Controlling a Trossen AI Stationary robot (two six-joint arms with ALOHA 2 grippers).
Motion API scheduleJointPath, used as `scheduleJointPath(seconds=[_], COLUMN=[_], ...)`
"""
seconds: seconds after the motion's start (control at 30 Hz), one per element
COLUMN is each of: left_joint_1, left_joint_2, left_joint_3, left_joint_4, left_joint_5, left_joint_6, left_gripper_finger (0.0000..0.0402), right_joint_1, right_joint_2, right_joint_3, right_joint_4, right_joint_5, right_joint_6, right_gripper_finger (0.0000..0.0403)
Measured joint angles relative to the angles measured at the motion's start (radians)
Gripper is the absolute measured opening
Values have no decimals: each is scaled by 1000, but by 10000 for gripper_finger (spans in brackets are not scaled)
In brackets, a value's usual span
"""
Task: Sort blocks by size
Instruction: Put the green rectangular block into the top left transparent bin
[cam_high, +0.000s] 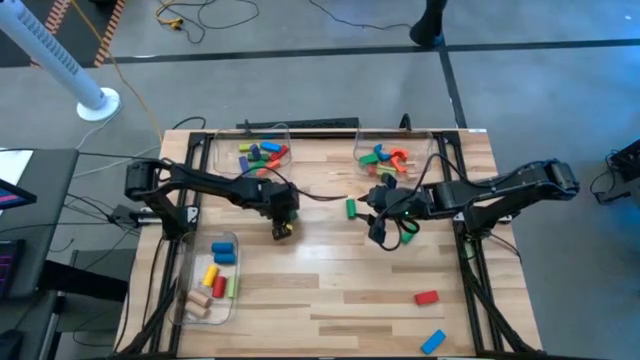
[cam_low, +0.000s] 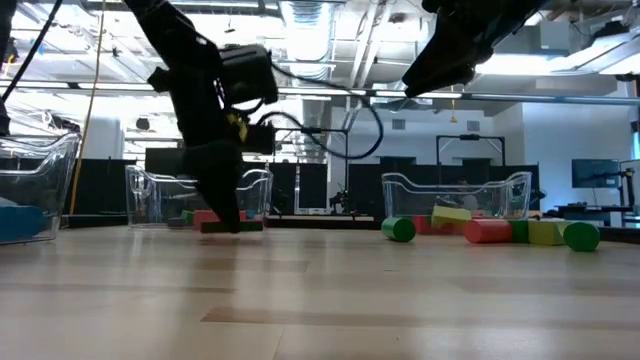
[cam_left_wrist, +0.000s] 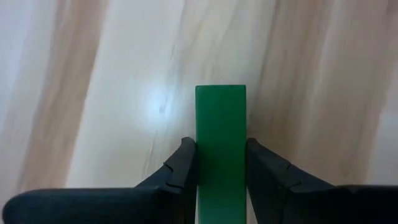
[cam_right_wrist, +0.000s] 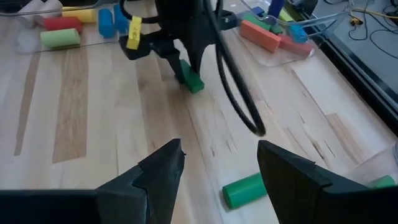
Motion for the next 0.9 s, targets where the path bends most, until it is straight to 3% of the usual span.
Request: scheduleJointPath(seconds=[0.23,0.9], left_joint_1=[-54,-161], left_joint_2=[-1,-3], left_joint_3=[81,229], left_joint_4=[-21,-176], left_joint_5=[-13,-99], left_joint_6=[66,136], left_gripper_finger=[96,97], right_joint_1=[36,212], right_joint_2=[0,-55], right_joint_3=[0,-1], right_joint_4=[0,-6], right_joint_5=[22,261], right_joint_6=[-3,-38], right_gripper_finger=[240,240])
